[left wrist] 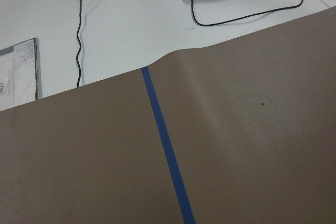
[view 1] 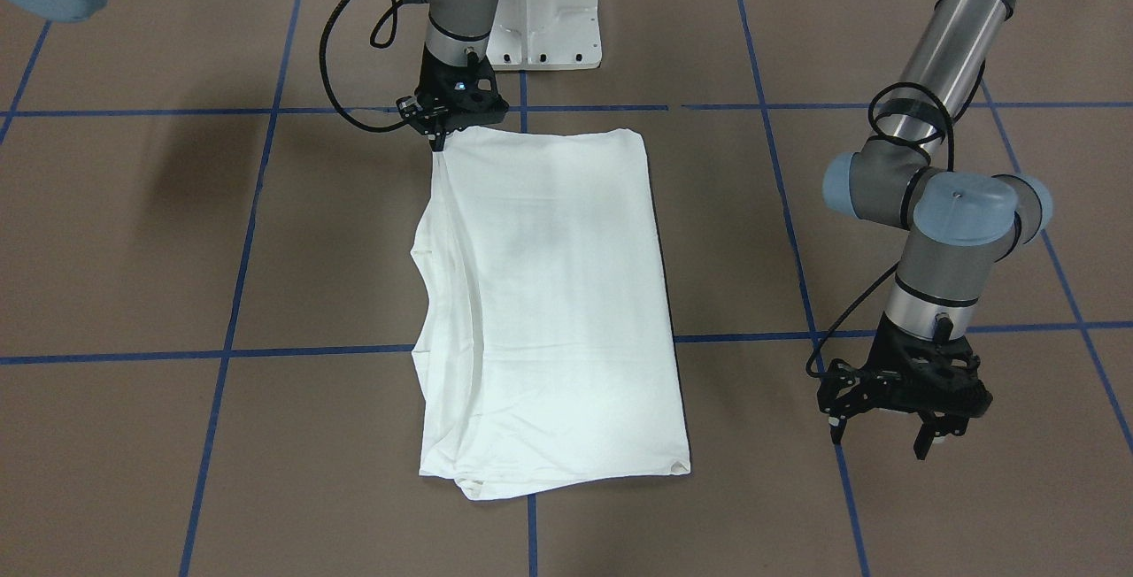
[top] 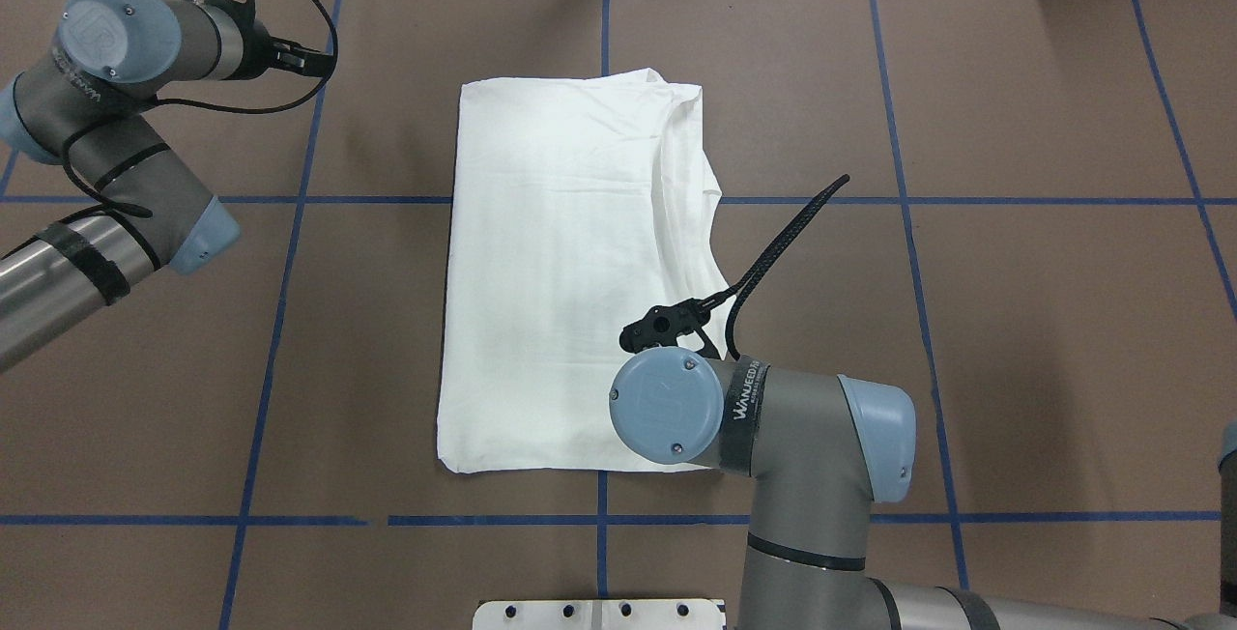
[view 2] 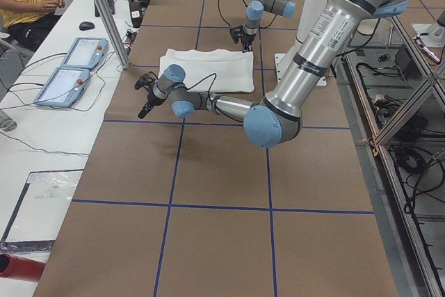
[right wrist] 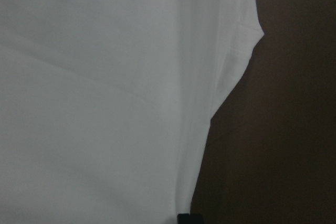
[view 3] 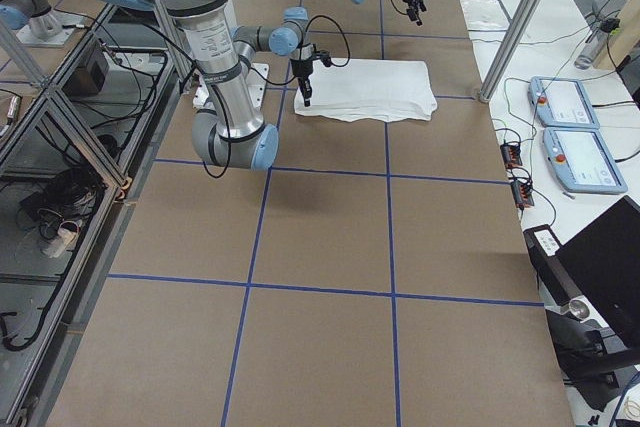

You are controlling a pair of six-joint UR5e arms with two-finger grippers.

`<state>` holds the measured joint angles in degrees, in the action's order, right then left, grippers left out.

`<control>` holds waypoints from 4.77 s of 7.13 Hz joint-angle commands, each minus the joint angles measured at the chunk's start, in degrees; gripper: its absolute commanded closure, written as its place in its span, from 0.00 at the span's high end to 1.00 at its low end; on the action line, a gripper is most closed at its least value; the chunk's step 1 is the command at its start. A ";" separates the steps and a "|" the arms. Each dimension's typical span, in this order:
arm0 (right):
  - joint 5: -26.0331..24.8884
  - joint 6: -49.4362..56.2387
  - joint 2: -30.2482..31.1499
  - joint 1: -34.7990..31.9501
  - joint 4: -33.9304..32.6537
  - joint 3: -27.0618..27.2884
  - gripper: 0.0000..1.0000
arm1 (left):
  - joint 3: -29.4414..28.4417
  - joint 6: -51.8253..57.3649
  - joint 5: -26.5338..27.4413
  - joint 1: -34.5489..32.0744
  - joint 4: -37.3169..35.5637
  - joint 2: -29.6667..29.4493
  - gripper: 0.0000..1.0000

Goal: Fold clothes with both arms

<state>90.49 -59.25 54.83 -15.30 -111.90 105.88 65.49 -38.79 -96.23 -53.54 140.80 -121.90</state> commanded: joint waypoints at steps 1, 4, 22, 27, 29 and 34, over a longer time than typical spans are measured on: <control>-0.14 -2.26 2.98 -0.08 0.02 2.64 0.19 | 0.08 -0.23 -0.10 0.19 0.09 0.00 1.00; -0.76 -3.50 1.88 -2.87 1.85 3.10 1.00 | 0.51 -0.15 -1.14 0.37 0.09 0.00 1.00; -2.60 -15.89 20.76 -7.20 33.24 13.21 1.00 | 41.21 -41.72 6.93 39.04 -28.30 14.06 0.51; -5.23 -42.67 20.05 -1.26 32.54 12.51 0.86 | 42.18 -41.81 6.93 38.87 -28.30 13.89 0.00; -9.70 -57.41 19.79 5.08 32.54 9.37 0.82 | 42.35 -41.81 7.02 38.78 -28.30 13.71 0.00; -9.81 -69.32 12.67 7.74 24.54 4.34 0.82 | 42.88 -41.81 8.95 38.78 -28.30 13.80 0.00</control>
<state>80.76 -126.68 69.01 -8.00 -85.59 110.94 108.29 -80.59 -87.59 -14.76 112.50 -108.18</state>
